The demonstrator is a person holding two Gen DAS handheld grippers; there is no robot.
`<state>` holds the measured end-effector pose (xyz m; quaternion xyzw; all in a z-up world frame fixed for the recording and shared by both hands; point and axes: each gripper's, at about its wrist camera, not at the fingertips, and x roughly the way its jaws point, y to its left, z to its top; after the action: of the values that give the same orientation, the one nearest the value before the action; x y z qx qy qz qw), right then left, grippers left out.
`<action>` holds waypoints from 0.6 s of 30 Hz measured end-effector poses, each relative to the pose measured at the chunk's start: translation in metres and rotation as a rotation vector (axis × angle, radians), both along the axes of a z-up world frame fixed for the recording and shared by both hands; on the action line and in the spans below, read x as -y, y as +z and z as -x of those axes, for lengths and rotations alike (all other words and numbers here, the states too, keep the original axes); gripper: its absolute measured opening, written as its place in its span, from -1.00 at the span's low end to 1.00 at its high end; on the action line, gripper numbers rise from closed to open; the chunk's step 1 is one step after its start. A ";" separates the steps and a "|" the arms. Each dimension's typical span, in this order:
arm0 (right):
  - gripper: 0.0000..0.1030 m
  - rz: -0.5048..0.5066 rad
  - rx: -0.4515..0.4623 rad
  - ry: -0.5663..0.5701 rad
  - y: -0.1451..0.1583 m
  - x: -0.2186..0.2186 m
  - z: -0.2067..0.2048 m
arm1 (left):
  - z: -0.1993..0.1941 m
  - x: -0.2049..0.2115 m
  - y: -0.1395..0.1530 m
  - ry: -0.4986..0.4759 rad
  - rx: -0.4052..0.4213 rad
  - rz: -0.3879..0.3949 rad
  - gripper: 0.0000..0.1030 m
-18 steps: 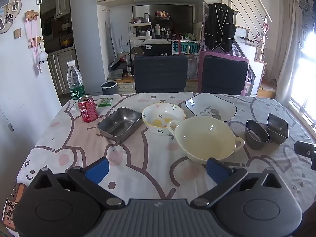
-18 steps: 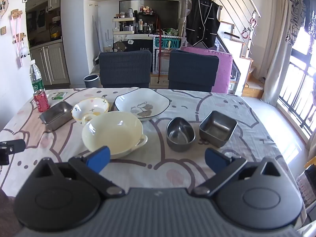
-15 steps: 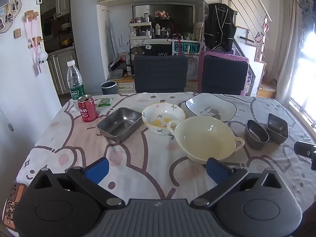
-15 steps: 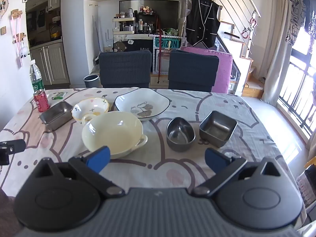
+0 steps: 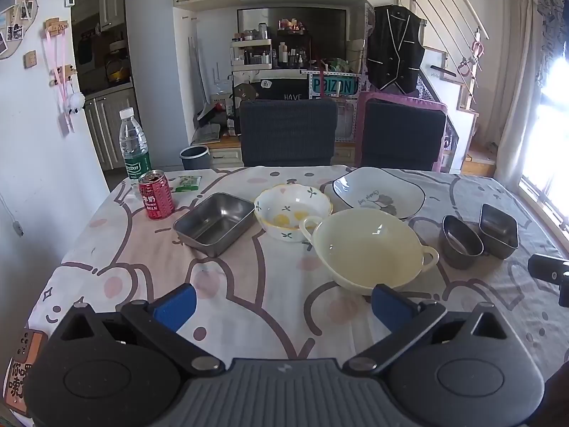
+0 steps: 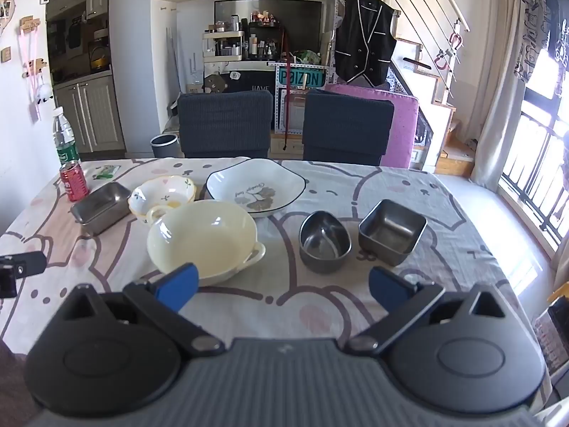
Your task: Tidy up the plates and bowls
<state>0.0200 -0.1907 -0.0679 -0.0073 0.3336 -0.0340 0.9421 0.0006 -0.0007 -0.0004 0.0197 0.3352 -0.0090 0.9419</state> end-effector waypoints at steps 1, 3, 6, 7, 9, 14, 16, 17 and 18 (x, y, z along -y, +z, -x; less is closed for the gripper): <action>0.99 0.000 0.000 -0.001 0.000 0.000 0.000 | 0.000 0.000 0.000 -0.001 0.001 0.001 1.00; 0.99 0.001 0.000 -0.001 0.000 0.000 0.000 | -0.001 0.002 0.001 -0.001 0.000 0.001 1.00; 0.99 0.001 -0.001 -0.001 0.000 0.000 0.000 | -0.001 0.002 0.001 -0.001 0.000 0.003 1.00; 0.99 0.001 0.000 -0.001 0.000 0.000 0.000 | -0.002 0.004 -0.001 -0.001 0.000 0.002 1.00; 0.99 0.001 0.000 0.000 -0.001 0.000 0.000 | -0.002 0.005 0.000 -0.001 0.000 0.004 1.00; 0.99 0.002 -0.001 -0.001 -0.001 0.000 -0.001 | -0.002 0.008 -0.002 0.000 0.000 0.009 1.00; 0.99 0.002 -0.001 -0.001 -0.001 0.000 -0.001 | -0.002 0.009 -0.001 0.000 0.000 0.009 1.00; 0.99 0.002 -0.001 -0.001 -0.001 0.000 -0.001 | -0.002 0.009 -0.001 0.000 0.000 0.009 1.00; 0.99 0.002 -0.001 -0.001 -0.001 0.000 -0.001 | -0.002 0.009 -0.001 0.001 0.000 0.009 1.00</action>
<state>0.0205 -0.1906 -0.0684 -0.0078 0.3340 -0.0348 0.9419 0.0025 -0.0099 -0.0014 0.0155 0.3352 -0.0100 0.9420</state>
